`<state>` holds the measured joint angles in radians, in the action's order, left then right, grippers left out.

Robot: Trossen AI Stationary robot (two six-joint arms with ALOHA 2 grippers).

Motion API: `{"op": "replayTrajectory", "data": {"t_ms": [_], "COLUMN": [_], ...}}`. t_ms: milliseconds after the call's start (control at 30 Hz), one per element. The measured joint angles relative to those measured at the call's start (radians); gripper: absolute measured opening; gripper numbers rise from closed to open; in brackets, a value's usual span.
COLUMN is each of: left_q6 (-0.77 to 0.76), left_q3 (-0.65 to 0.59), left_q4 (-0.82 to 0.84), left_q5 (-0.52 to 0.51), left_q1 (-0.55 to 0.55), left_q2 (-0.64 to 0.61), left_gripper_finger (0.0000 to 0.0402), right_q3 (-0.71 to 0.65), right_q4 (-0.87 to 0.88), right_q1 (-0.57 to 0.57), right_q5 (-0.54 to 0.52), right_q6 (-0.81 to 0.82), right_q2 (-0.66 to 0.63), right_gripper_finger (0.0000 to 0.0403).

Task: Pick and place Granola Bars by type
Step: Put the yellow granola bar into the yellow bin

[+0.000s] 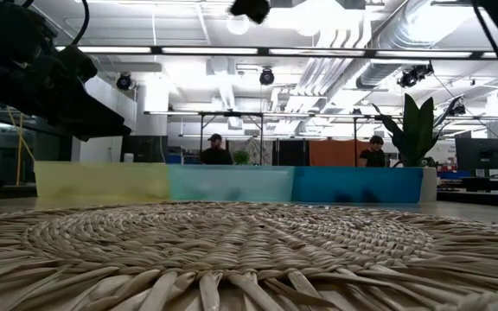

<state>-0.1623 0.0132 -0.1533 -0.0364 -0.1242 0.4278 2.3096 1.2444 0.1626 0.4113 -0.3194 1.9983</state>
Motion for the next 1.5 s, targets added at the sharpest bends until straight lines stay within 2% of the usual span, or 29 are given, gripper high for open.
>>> {"op": "replayTrajectory", "data": {"t_ms": [300, 467, 833, 933, 1033, 1167, 1333, 1500], "left_q6": [0.0, 0.0, 0.0, 0.0, 0.0, 0.0, 0.0, 0.0], "left_q3": [0.0, 0.0, 0.0, 0.0, 0.0, 0.0, 0.0, 0.0], "left_q4": [0.0, -0.001, -0.001, -0.001, -0.001, -0.001, -0.001, -0.001], "left_q5": [0.0, 0.0, 0.0, 0.0, 0.0, 0.0, 0.0, 0.0], "left_q1": [0.0, 0.0, 0.0, 0.0, 0.0, 0.0, 0.0, 0.0], "left_q2": [0.0, 0.0, 0.0, 0.0, 0.0, 0.0, 0.0, 0.0], "left_gripper_finger": [0.0225, 0.0225, 0.0225, 0.0225, 0.0225, 0.0225, 0.0225, 0.0225], "right_q3": [-0.002, -0.003, -0.032, -0.172, -0.39, -0.703, -1.064, -1.377], "right_q4": [0.314, 0.317, 0.318, 0.305, 0.277, 0.106, -0.03, -0.153], "right_q1": [-0.107, -0.186, -0.37, -0.437, -0.498, -0.58, -0.672, -0.764], "right_q5": [-0.023, -0.04, -0.323, -0.394, -0.452, -0.482, -0.457, -0.326], "right_q6": [0.135, 0.194, 0.352, 0.423, 0.539, 0.684, 0.865, 1.054], "right_q2": [-0.07, -0.146, -0.405, -0.521, -0.673, -0.906, -1.135, -1.254], "right_gripper_finger": [0.0195, 0.0195, 0.0195, 0.0195, 0.0195, 0.0195, 0.0195, 0.0195]}}
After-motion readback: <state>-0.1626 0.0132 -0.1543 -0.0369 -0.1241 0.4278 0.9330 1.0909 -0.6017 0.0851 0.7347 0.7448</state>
